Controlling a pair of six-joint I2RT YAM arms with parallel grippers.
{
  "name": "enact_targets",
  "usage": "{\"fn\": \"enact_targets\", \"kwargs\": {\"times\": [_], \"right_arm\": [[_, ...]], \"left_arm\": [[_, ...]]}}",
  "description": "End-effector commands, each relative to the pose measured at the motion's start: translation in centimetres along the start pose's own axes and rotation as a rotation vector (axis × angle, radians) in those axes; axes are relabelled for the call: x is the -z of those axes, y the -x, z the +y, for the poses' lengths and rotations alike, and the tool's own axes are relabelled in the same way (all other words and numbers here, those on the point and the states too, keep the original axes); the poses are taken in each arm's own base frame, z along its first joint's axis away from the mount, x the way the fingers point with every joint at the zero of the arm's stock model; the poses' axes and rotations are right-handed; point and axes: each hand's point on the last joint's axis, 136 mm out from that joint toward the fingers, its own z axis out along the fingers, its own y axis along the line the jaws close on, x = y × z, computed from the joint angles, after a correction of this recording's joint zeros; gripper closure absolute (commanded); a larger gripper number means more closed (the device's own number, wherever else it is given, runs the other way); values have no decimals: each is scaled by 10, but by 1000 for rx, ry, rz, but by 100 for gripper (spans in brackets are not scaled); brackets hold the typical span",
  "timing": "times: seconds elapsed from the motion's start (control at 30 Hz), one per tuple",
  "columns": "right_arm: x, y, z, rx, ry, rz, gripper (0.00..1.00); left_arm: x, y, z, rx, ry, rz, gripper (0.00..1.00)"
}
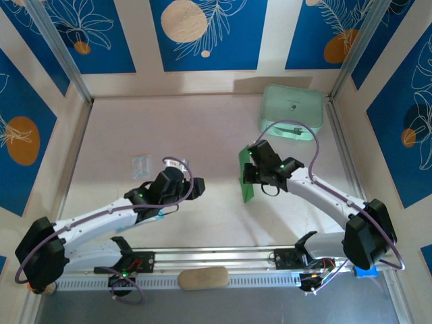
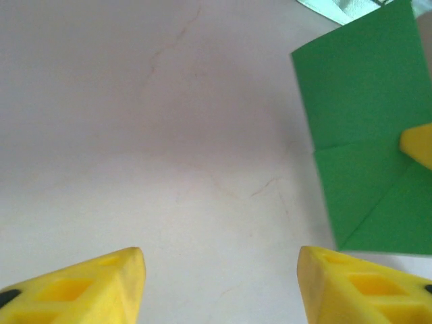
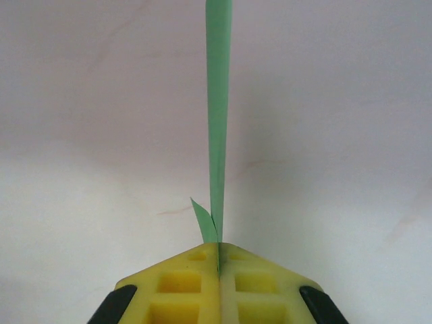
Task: Fold a paper plane with a square sheet of paper (pick it up from the middle)
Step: Turn over the paper at the center of the table.
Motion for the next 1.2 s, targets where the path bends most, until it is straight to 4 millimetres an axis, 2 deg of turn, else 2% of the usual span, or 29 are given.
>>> {"fn": "enact_targets", "kwargs": {"times": [0.0, 0.1, 0.23, 0.3, 0.43, 0.57, 0.67, 0.8, 0.9, 1.0, 1.17], "right_arm": [[15, 7, -44, 109, -322, -72, 97], [16, 12, -41, 183, -399, -110, 97], [9, 9, -37, 269, -520, -95, 97], [1, 5, -30, 300, -553, -59, 97], [-30, -15, 3, 394, -502, 52, 97], [-59, -38, 48, 460, -374, 148, 95], [-70, -51, 84, 449, -210, 218, 90], [-67, -55, 121, 341, 53, 286, 81], [-55, -48, 137, 190, 291, 323, 65], [-39, -36, 131, 36, 470, 320, 58], [-30, -27, 88, -130, 539, 286, 59]], "left_arm": [[7, 0, 21, -80, 88, -14, 30], [16, 4, 30, -100, 135, -30, 19], [34, 12, 47, -53, 203, -91, 0], [43, 14, 53, -31, 211, -128, 0], [61, 16, 65, 37, 192, -225, 0], [74, 14, 77, 87, 197, -270, 0], [80, 13, 78, 90, 196, -268, 0], [80, 12, 76, 87, 188, -256, 0], [75, 12, 68, 78, 157, -238, 0], [64, 8, 59, 66, 129, -191, 0], [34, -2, 34, 14, 72, -56, 0]]}}
